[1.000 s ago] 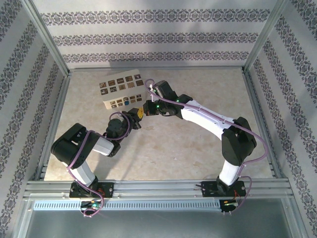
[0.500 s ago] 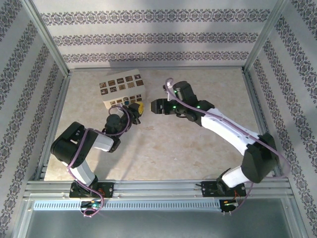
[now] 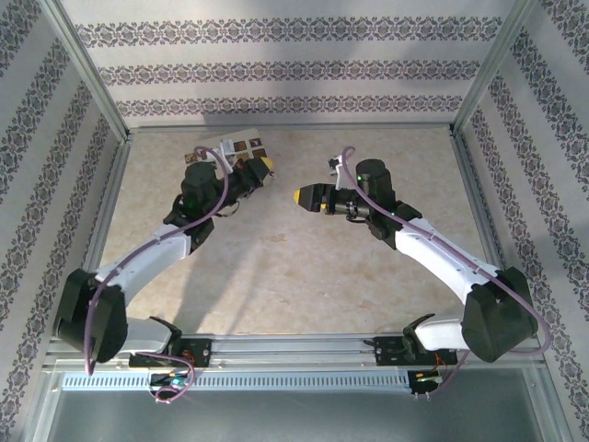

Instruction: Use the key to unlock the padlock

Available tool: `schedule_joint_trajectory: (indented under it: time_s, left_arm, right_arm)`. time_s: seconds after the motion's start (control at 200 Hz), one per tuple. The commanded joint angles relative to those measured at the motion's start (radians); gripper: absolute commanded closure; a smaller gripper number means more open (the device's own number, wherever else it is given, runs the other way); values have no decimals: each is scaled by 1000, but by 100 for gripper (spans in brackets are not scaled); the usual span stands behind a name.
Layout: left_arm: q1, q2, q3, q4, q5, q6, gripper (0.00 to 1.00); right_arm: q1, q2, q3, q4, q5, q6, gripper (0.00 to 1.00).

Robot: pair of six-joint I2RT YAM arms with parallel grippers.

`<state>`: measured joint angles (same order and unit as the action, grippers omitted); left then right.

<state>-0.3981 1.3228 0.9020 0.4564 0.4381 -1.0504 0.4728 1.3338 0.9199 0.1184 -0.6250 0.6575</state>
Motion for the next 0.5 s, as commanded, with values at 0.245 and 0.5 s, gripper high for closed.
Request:
schedule_joint_trajectory:
  time_s: [0.245, 0.5]
  left_arm:
    - [-7, -102, 234, -507, 76, 564, 100]
    - [-7, -129, 250, -470, 155, 559, 100]
  right_arm:
    - [2, -14, -38, 434, -111, 173, 35]
    - [73, 20, 34, 535, -150, 184, 37]
